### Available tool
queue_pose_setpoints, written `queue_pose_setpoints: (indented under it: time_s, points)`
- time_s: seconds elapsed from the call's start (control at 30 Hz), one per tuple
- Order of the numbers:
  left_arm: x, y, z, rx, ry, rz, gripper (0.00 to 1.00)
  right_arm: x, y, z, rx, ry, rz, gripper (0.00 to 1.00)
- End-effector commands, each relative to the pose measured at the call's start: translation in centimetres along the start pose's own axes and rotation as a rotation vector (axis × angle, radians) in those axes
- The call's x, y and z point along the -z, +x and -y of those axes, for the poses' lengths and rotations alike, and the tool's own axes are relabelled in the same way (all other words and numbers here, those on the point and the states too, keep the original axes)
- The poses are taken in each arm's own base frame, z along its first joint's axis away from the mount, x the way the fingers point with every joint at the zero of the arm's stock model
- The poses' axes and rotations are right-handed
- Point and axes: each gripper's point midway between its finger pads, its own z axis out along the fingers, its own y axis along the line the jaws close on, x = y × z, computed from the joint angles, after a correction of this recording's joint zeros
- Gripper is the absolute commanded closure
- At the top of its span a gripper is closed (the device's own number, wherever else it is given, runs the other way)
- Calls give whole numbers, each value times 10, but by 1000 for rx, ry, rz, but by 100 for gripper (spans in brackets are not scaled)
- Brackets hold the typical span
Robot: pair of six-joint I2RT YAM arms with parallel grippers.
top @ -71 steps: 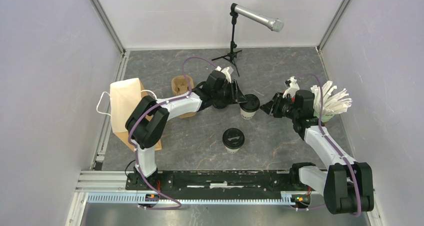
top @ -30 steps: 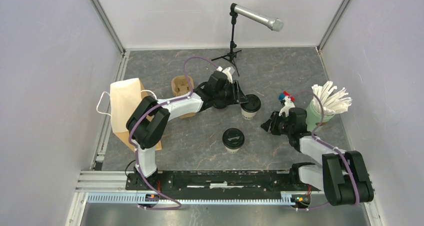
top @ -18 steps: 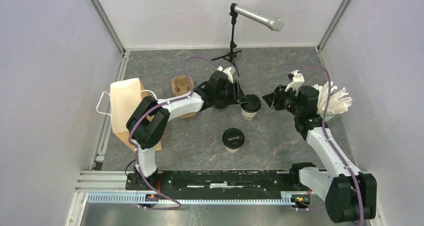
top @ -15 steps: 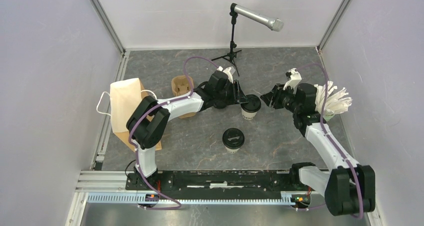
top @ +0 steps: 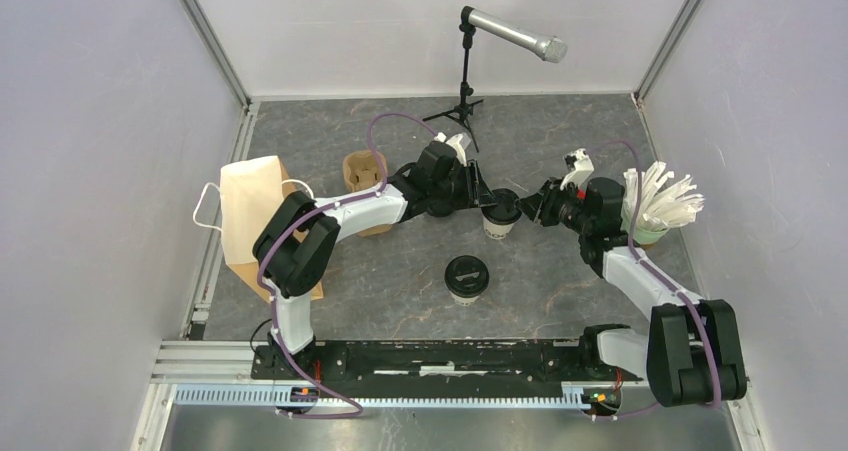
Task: Pack the takeout coffee
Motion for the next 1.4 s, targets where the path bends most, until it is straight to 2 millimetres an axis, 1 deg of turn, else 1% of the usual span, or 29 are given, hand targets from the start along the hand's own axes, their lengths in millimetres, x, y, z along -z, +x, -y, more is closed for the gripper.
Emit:
queue_pose_setpoints:
  time_s: [0.0, 0.03, 0.17, 0.3, 0.37, 0.43, 0.47, 0.63, 0.7, 0.77, 0.8, 0.83, 0.87, 0.97, 1.0, 1.07, 1.13, 1.17, 1.2, 1.3, 1.37]
  points:
    - [-5, 64, -60, -15, -186, -184, 52, 7, 81, 41, -69, 161, -155, 68]
    - [-6, 66, -62, -12, -189, -191, 52, 9, 91, 45, -67, 178, -176, 68]
    - [-6, 74, -73, 3, -220, -196, 52, 14, 116, 57, -85, 226, -232, 69]
    - [-2, 85, -91, 5, -274, -202, 53, 21, 135, 63, -110, 255, -232, 71]
    - [0, 91, -96, 2, -294, -210, 54, 25, 144, 67, -117, 270, -245, 72]
    - [2, 100, -102, 2, -308, -228, 56, 27, 152, 65, -138, 260, -250, 72]
    - [3, 104, -103, -2, -310, -229, 57, 28, 155, 64, -145, 256, -252, 71]
    - [5, 110, -102, -19, -305, -229, 57, 33, 163, 68, -150, 279, -251, 71]
    - [7, 112, -105, -25, -316, -235, 57, 33, 163, 67, -153, 278, -249, 71]
    - [8, 112, -101, -24, -296, -238, 57, 31, 159, 65, -149, 265, -237, 71]
    - [8, 109, -94, -27, -277, -231, 57, 29, 152, 62, -143, 247, -218, 71]
    - [9, 103, -86, -32, -256, -221, 57, 25, 140, 57, -129, 225, -194, 71]
    - [11, 92, -74, -43, -227, -203, 57, 21, 126, 52, -109, 199, -169, 70]
    - [15, 57, -38, -64, -141, -168, 53, 8, 62, 32, -25, 142, -103, 65]
    - [17, 43, -27, -61, -114, -165, 52, 5, 36, 23, 5, 125, -78, 63]
    - [21, 18, -5, -71, -67, -129, 49, 3, -8, 9, 52, 109, -24, 60]
    - [27, -1, 13, -85, -32, -93, 46, 4, -40, -4, 85, 90, 13, 58]
    - [29, -11, 22, -89, -15, -79, 45, 6, -54, -11, 99, 81, 21, 57]
    - [32, -16, 28, -93, -2, -77, 44, 7, -64, -16, 117, 72, 31, 56]
    - [44, -34, 45, -115, 13, -56, 36, 17, -77, -26, 135, 69, 33, 52]
    - [55, -45, 54, -140, 9, -37, 31, 24, -81, -31, 139, 68, 48, 50]
